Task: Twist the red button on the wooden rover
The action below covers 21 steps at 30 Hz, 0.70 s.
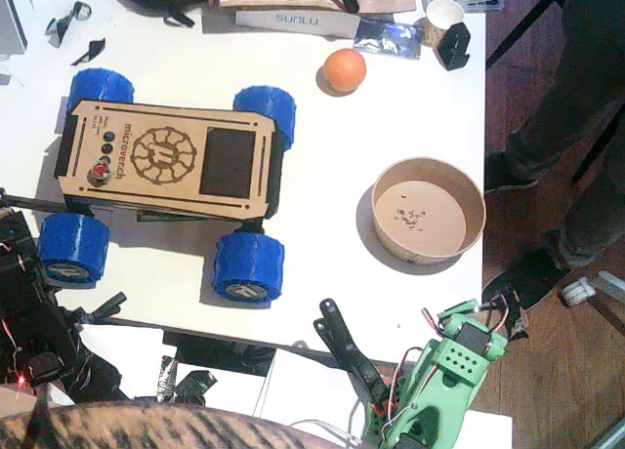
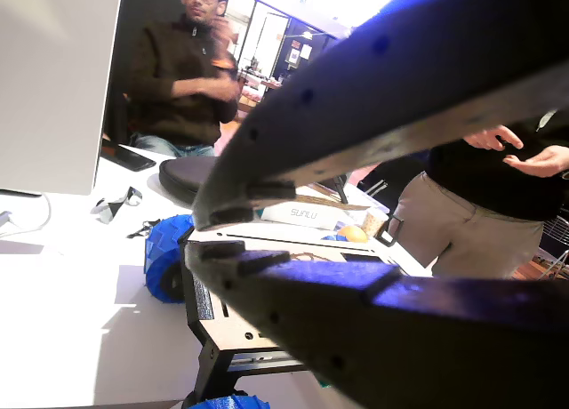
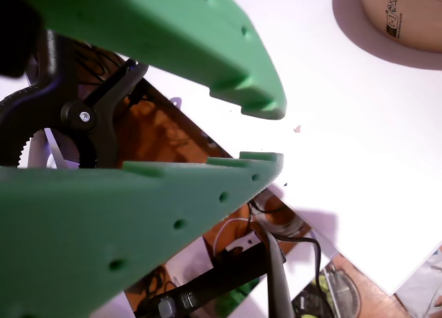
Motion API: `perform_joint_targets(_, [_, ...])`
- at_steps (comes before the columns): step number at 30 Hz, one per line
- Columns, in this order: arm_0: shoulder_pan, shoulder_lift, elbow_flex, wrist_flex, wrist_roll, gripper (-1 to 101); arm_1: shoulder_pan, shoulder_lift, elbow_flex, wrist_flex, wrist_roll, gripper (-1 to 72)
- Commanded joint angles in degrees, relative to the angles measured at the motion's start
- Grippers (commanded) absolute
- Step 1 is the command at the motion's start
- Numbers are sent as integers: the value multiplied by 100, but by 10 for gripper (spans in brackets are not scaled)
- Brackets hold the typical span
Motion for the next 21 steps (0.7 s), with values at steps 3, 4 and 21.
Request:
perform_joint_targets(3, [-18,527,-53,62,9,1,9,9,-26,35,-53,25])
perform_joint_targets(4, [-18,527,-53,62,9,1,9,9,-26,35,-53,25])
perform_joint_targets(21, [-18,527,-44,-62,9,1,9,9,-26,35,-53,25])
